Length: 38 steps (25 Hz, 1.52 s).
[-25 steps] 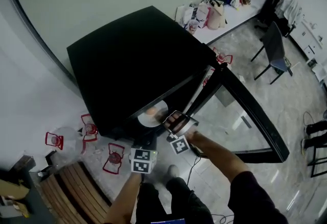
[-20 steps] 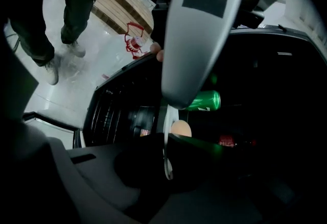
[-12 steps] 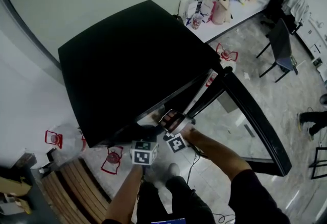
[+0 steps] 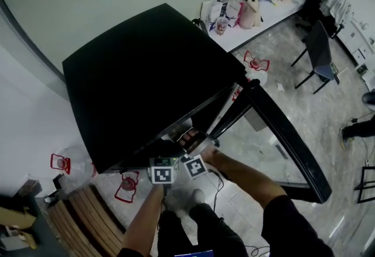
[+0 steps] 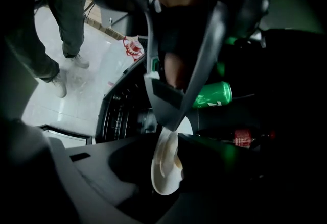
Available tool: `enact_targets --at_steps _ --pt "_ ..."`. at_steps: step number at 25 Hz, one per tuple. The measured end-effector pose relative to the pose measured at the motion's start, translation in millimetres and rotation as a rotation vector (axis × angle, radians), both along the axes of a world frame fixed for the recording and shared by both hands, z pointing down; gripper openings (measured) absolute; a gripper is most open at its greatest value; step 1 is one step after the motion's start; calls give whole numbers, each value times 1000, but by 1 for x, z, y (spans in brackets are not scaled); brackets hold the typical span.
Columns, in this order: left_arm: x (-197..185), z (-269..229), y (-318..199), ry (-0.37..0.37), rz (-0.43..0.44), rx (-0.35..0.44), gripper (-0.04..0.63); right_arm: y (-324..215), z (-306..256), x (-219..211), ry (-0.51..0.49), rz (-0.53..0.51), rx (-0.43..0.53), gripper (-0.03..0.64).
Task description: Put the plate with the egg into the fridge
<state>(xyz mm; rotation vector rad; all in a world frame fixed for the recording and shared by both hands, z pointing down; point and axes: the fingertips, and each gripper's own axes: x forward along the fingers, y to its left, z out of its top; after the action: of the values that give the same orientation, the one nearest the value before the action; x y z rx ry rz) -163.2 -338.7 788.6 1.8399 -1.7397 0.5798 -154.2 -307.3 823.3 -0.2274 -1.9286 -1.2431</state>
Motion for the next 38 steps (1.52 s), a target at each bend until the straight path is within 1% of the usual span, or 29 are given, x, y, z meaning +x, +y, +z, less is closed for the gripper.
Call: enact_targets --at_steps 9,12,14,17,19,21,23,26,28,29,31,34,38 --pt "-10 7 -8 -13 -37 -18 9 4 1 16 1 43 -6 126" --pt "-9 0 -5 -4 -47 -10 9 -1 -12 28 -26 99 16 126" --pt "-4 -6 4 1 -41 -13 8 0 -30 38 -96 178 26 126" --pt "7 -18 23 21 -20 -26 9 10 -61 59 -228 313 -2 126" --pt "18 -36 32 35 15 0 9 16 -88 75 -319 410 -11 126" --pt "34 -63 43 36 74 46 9 26 -114 93 -408 525 -58 124" --pt "53 -94 56 31 138 109 9 34 -142 111 -509 637 -95 115" --pt "80 -148 80 27 224 243 9 48 -198 132 -701 768 -115 57" --pt "99 -181 97 45 281 327 8 60 -235 146 -834 857 -145 32" --pt "108 -194 106 60 311 357 9 67 -251 153 -891 895 -159 24" --pt "128 -215 120 81 376 395 9 80 -279 166 -979 951 -168 9" --pt "161 -239 132 95 476 432 9 95 -310 195 -1075 1025 -166 9" --pt "218 -261 142 124 588 464 8 106 -326 259 -1159 1128 -177 8"
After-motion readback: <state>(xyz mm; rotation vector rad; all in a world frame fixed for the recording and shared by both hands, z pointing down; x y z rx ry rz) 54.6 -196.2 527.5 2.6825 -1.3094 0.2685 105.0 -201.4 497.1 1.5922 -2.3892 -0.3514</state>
